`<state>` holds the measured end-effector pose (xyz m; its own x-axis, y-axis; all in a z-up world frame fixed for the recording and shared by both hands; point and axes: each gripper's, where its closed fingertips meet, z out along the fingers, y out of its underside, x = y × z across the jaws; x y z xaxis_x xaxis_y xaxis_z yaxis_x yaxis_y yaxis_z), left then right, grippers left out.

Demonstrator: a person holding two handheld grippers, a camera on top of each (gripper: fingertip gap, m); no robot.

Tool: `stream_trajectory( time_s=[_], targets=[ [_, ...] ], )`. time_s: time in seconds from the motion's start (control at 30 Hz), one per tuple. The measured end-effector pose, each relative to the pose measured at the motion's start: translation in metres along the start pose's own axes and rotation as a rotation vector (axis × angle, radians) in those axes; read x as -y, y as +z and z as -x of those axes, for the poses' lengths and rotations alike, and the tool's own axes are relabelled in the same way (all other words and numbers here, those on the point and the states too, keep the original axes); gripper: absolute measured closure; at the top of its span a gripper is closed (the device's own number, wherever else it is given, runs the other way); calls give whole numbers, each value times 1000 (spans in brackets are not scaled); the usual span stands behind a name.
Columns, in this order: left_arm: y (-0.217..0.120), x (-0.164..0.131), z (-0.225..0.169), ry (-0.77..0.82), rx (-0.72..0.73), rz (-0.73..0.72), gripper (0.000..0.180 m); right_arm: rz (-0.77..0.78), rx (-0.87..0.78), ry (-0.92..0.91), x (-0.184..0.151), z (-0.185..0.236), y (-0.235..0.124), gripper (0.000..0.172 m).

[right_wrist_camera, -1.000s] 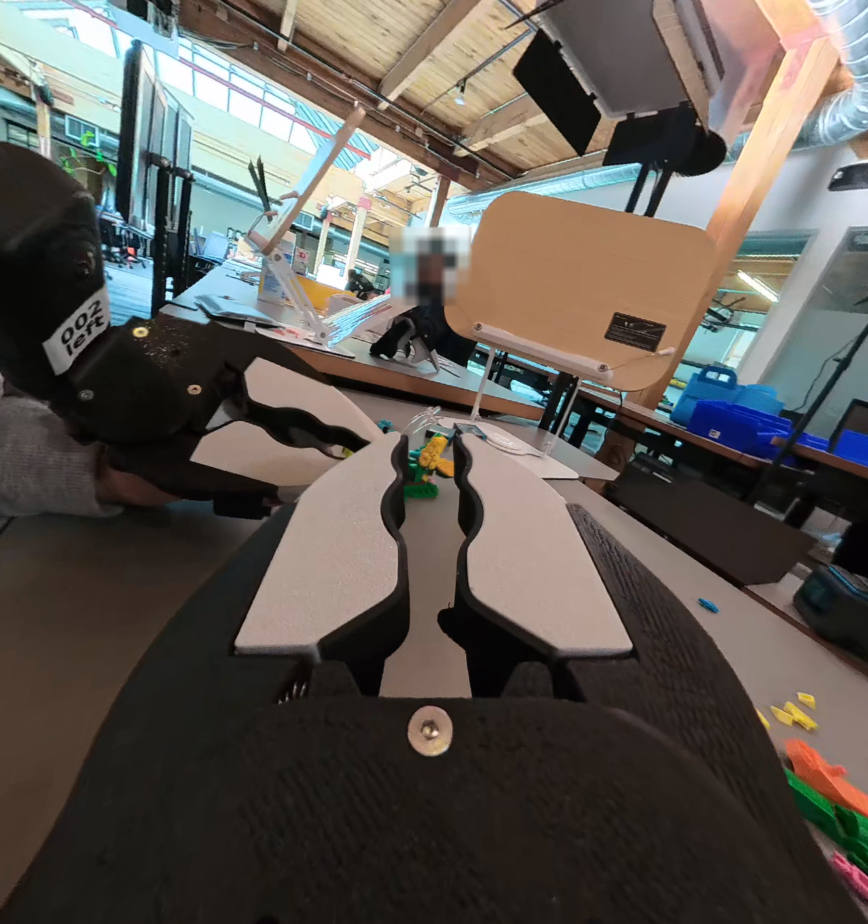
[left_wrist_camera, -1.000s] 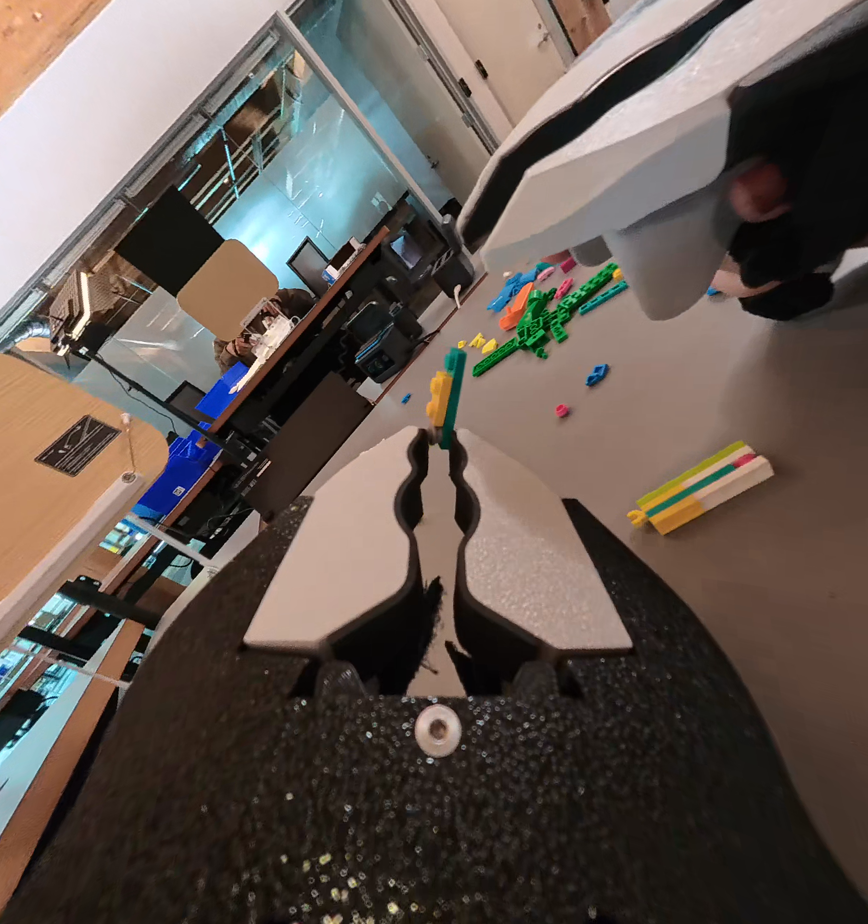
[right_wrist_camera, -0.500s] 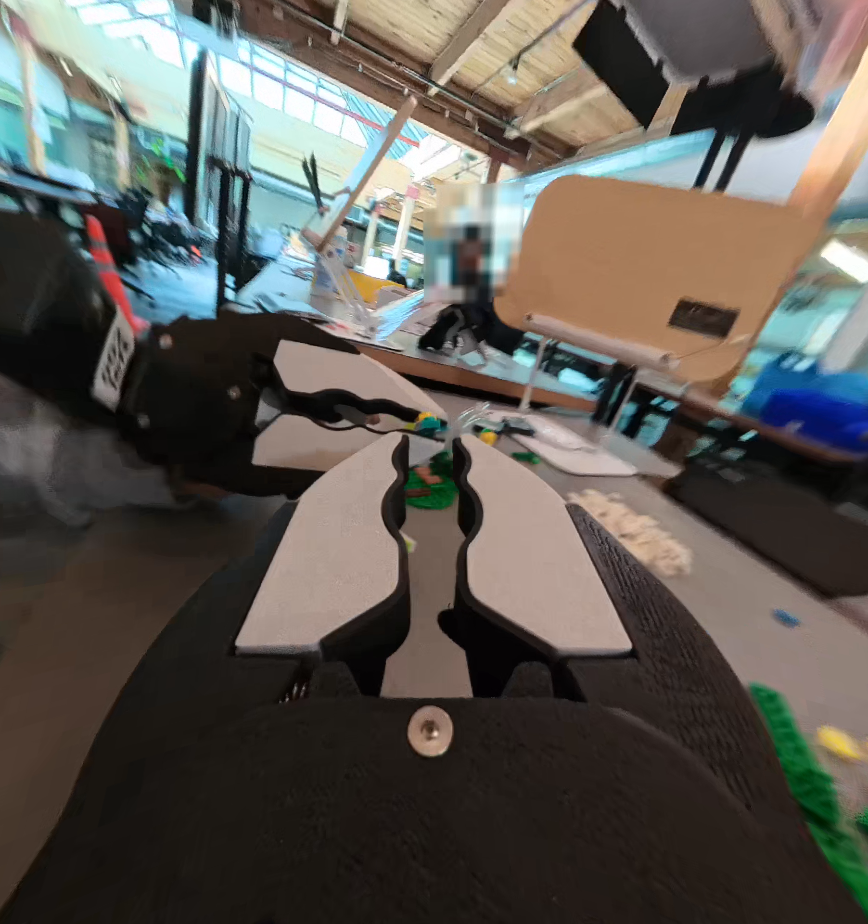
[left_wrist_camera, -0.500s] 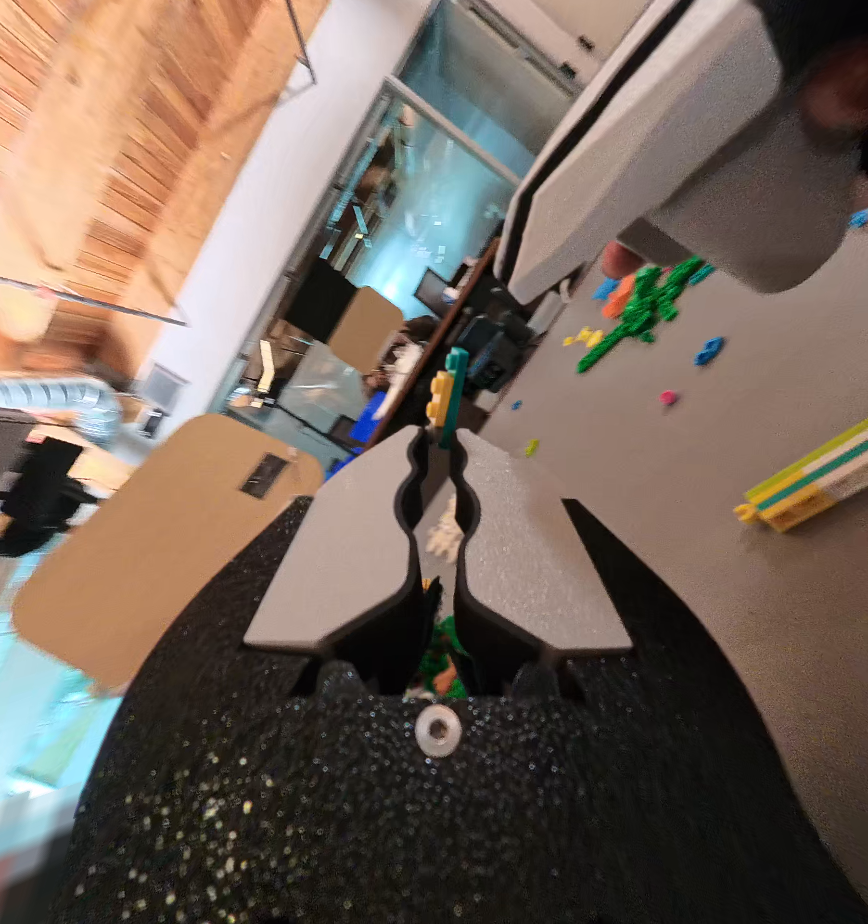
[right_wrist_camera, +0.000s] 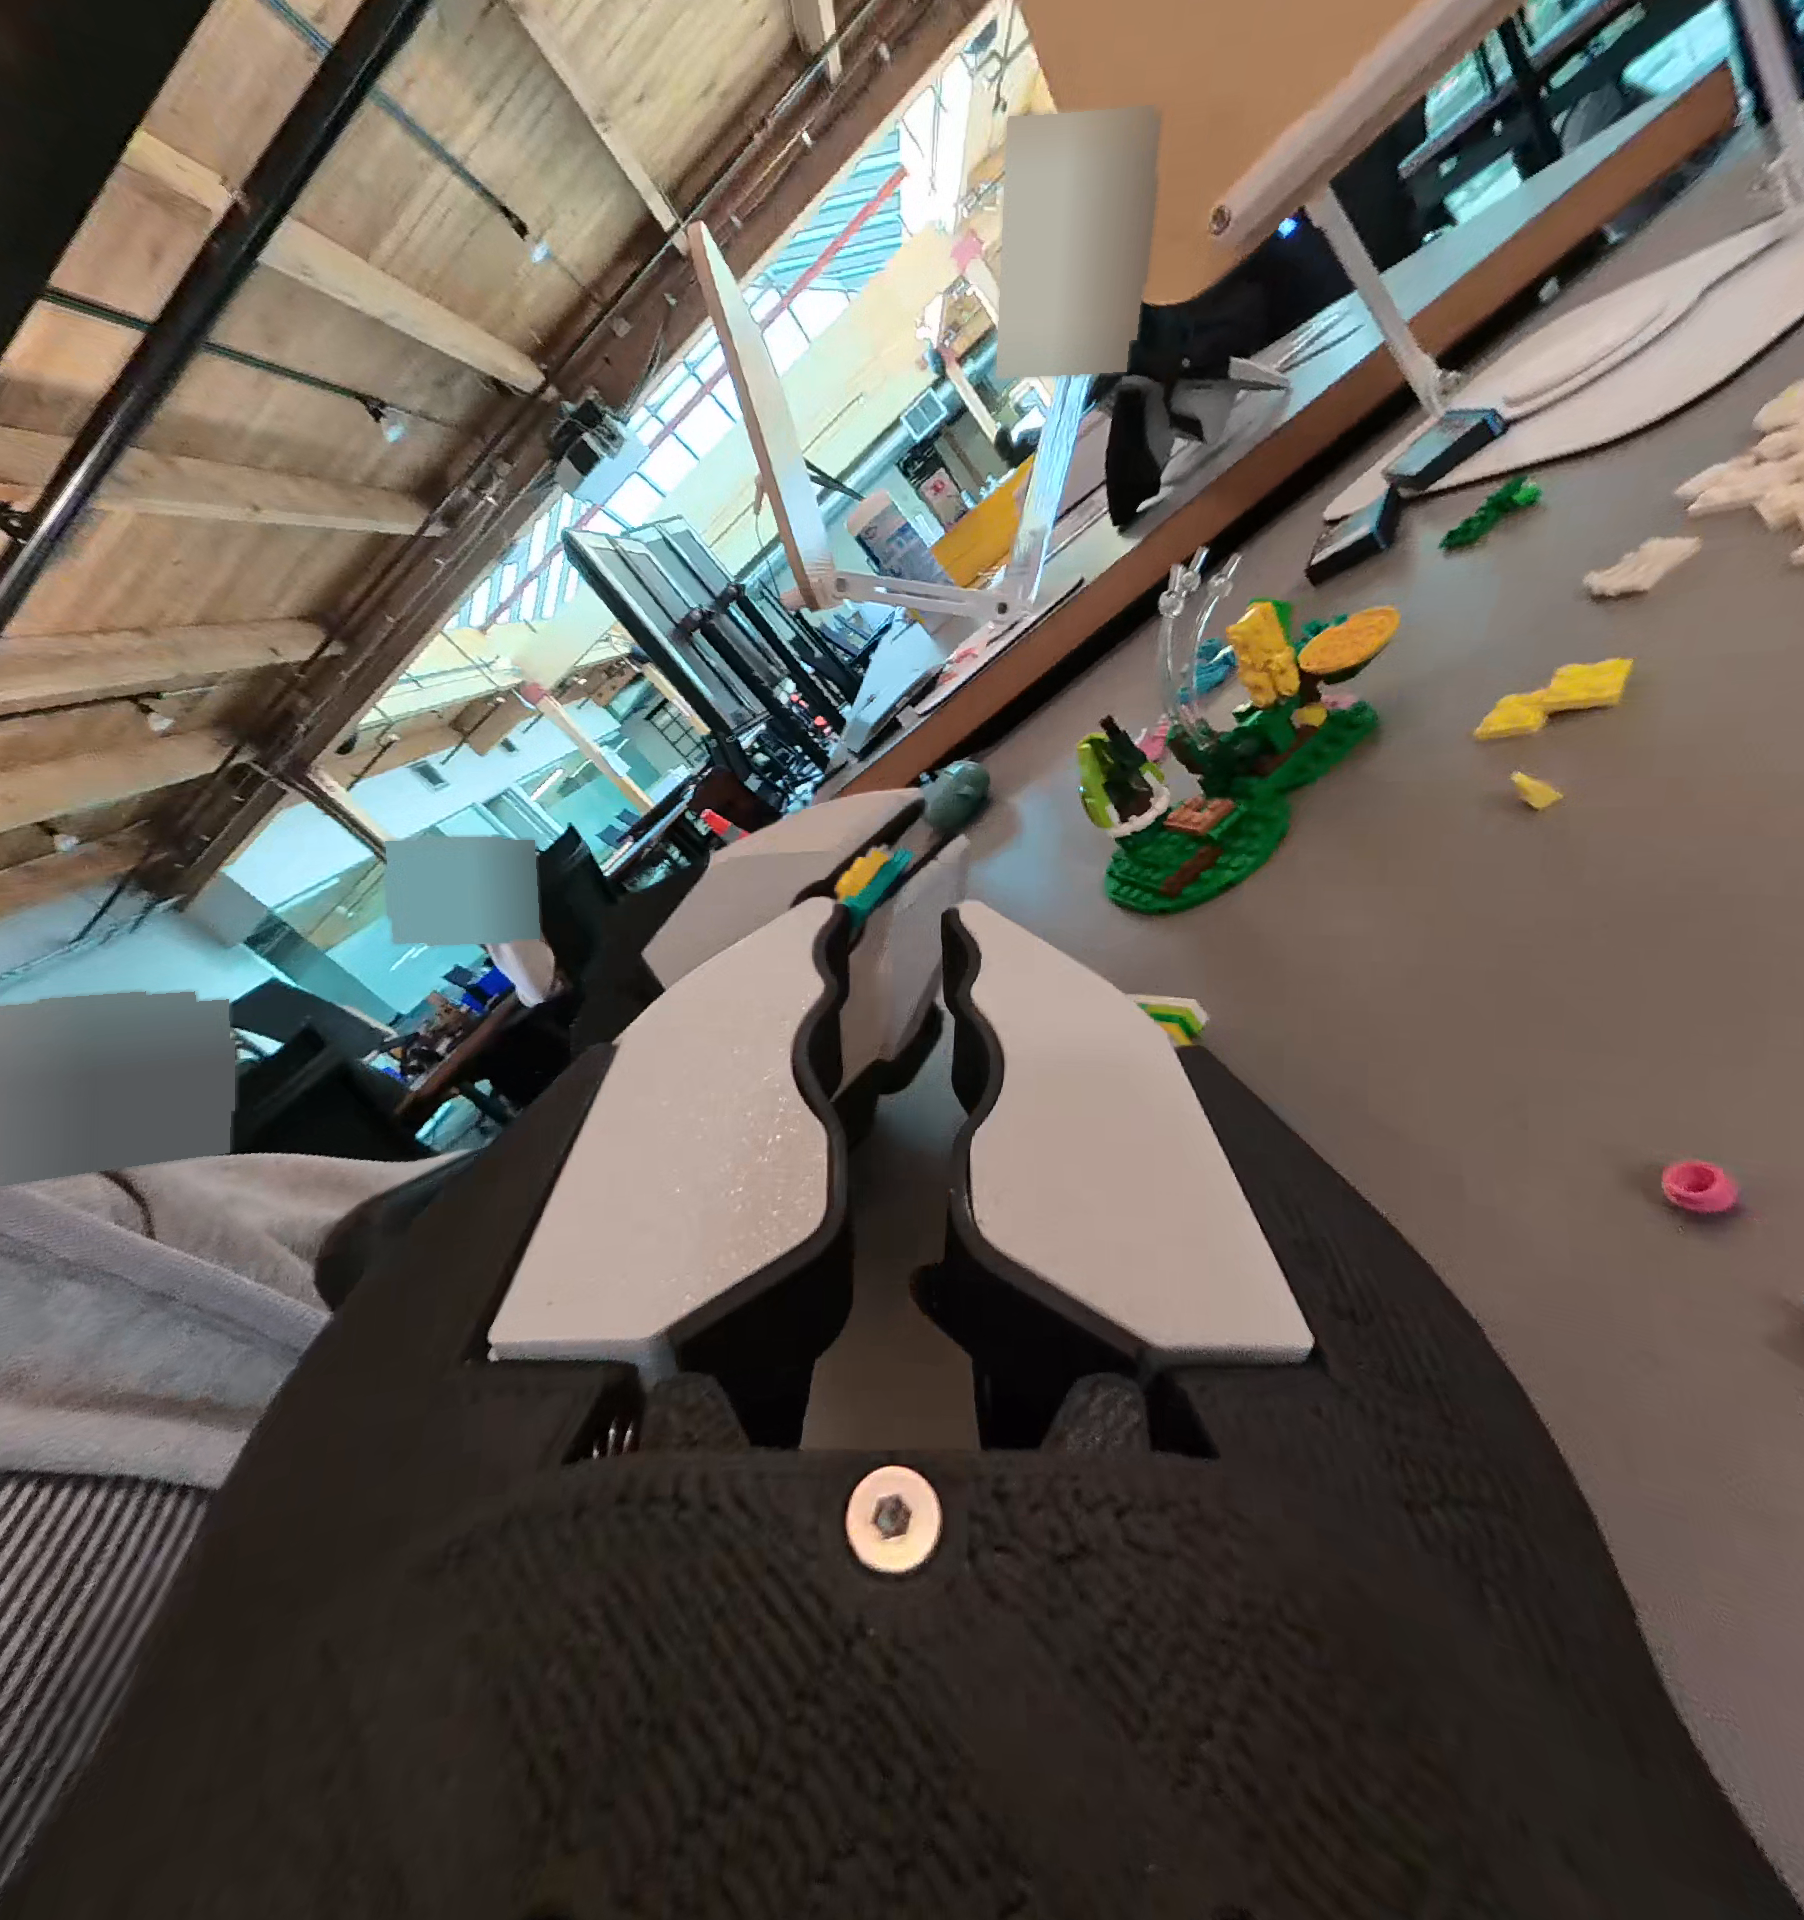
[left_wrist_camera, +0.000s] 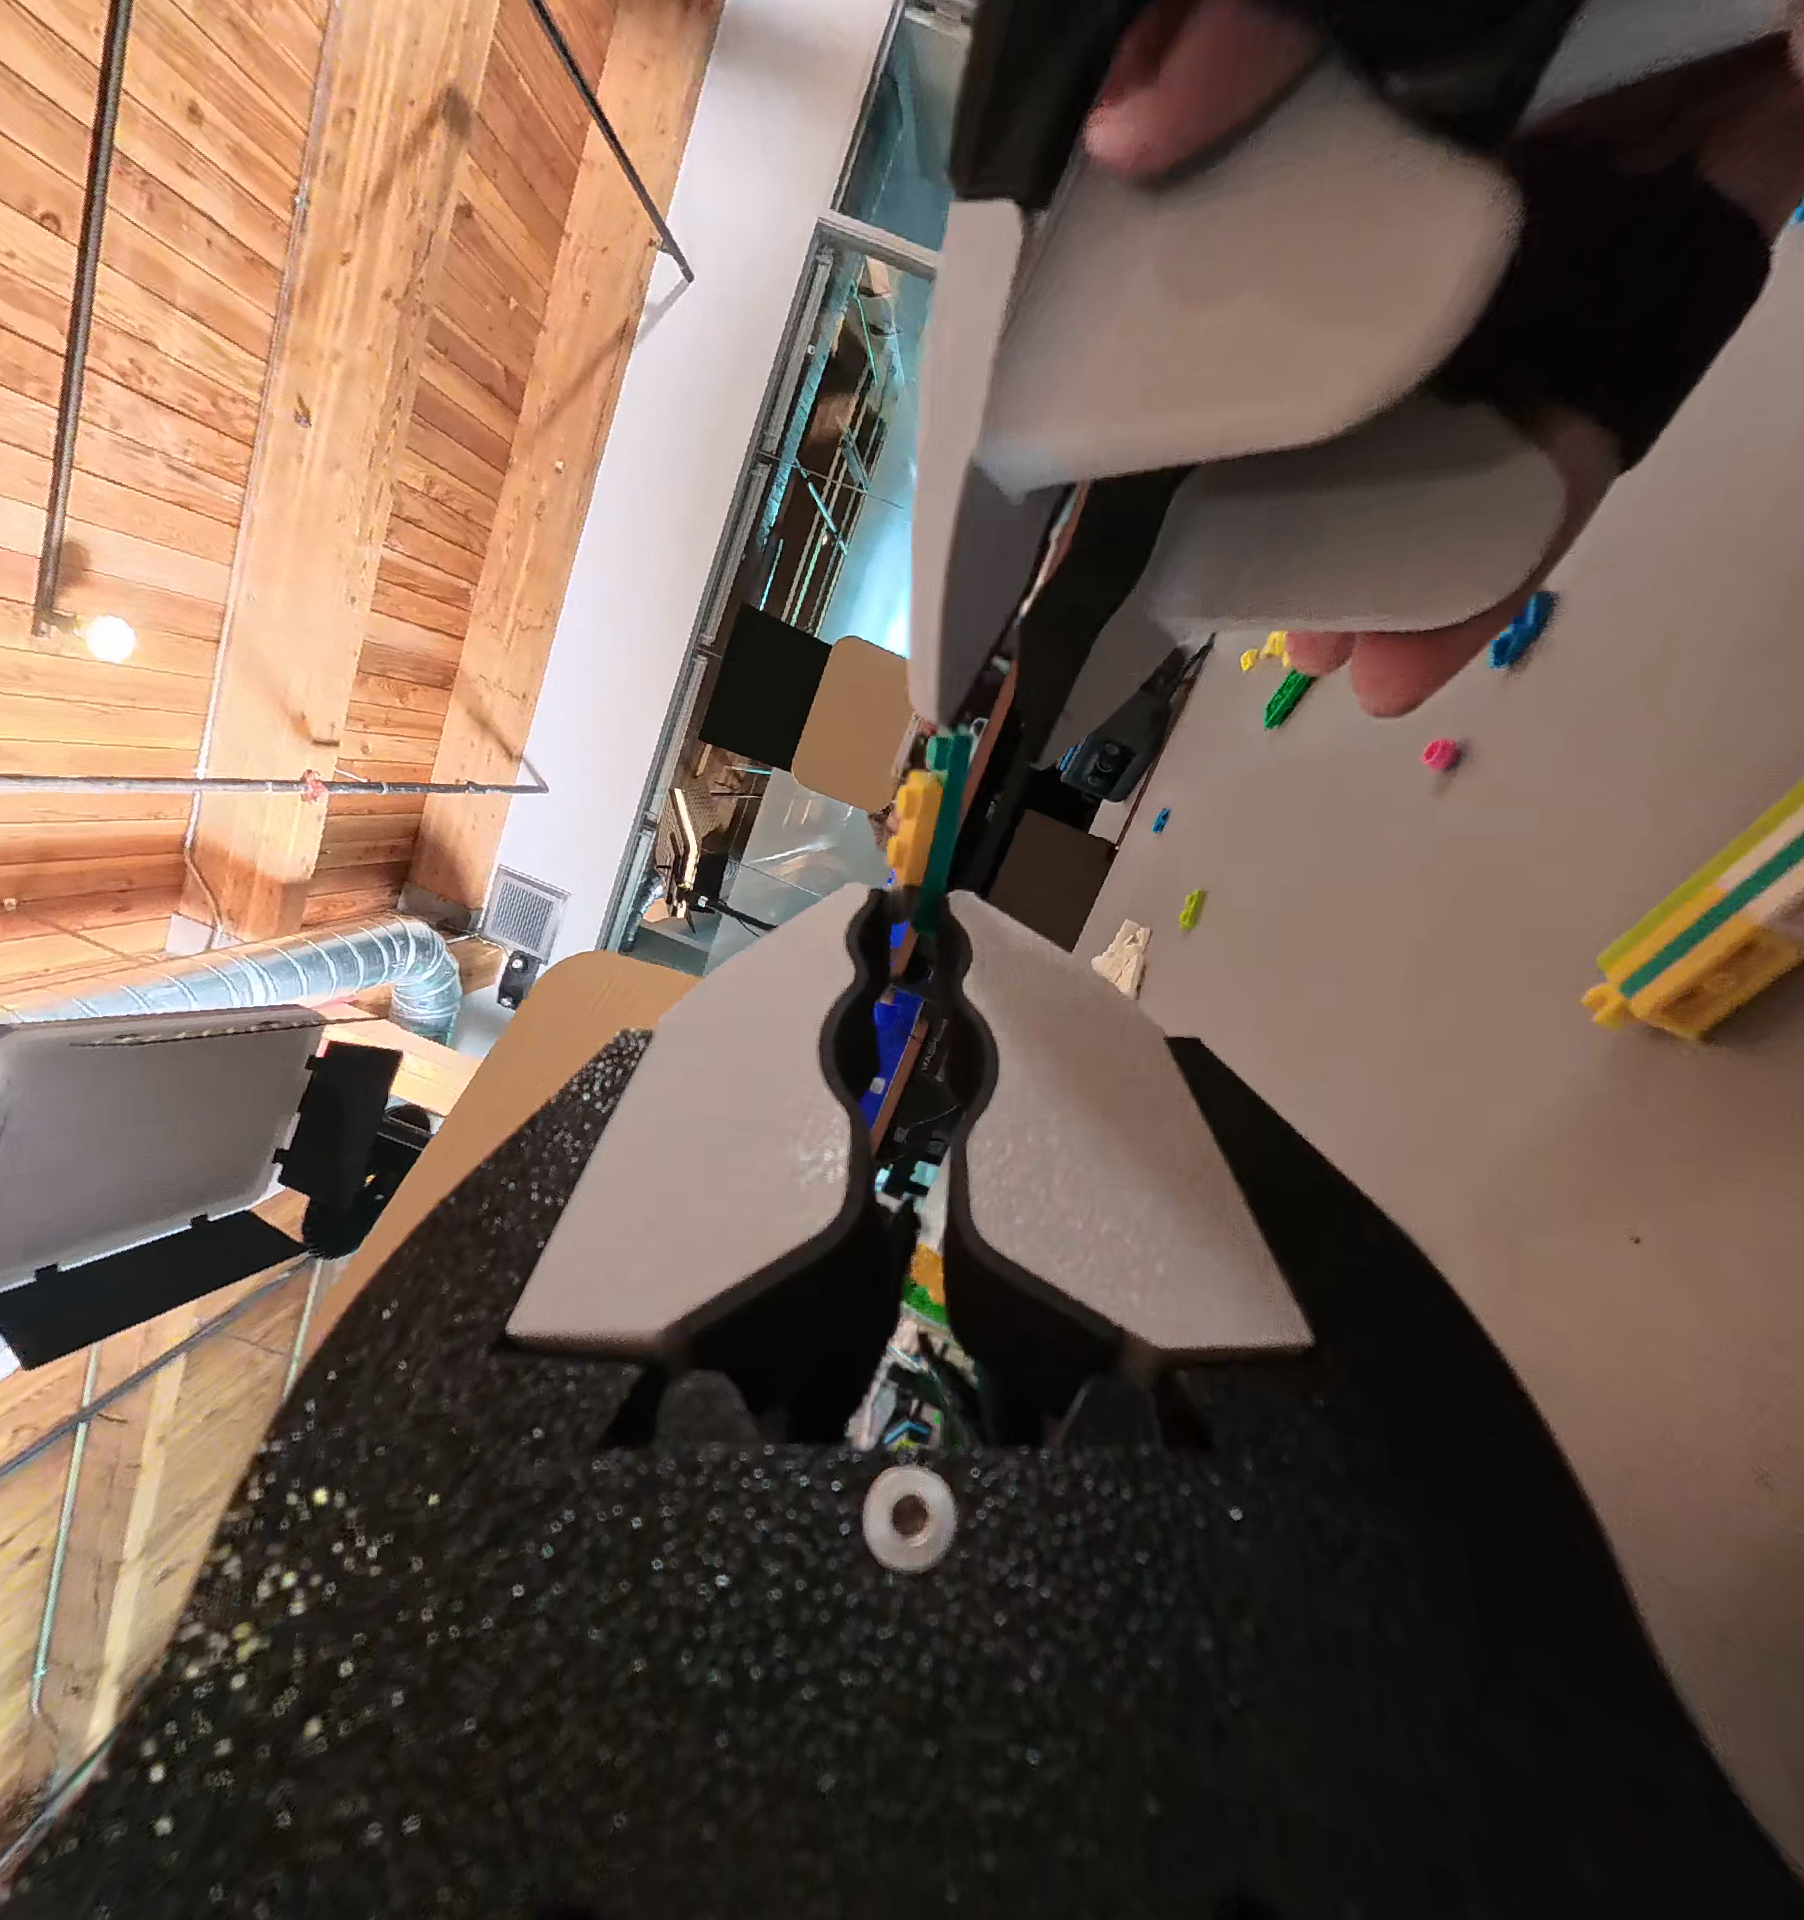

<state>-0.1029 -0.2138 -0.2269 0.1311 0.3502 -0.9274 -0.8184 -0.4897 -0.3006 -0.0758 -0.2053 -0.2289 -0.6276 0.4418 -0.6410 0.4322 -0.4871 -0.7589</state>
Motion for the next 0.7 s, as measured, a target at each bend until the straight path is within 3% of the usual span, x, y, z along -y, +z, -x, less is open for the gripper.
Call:
stream_trajectory(
  time_s=[0.3,0.43,0.57,0.7],
  targets=[
    [1,0,-6,116,-1,20,173,7,44,154,-5,-2,2,167],
    [1,0,-8,134,-5,22,173,49,46,107,-8,-2,1,169],
    [4,3,-21,-154,-154,7,165,60,-52,-267,-1,-7,-4,169],
    [-4,25,-26,-682,-403,-112,157,1,-188,-859,18,-6,-15,170]
  ],
)
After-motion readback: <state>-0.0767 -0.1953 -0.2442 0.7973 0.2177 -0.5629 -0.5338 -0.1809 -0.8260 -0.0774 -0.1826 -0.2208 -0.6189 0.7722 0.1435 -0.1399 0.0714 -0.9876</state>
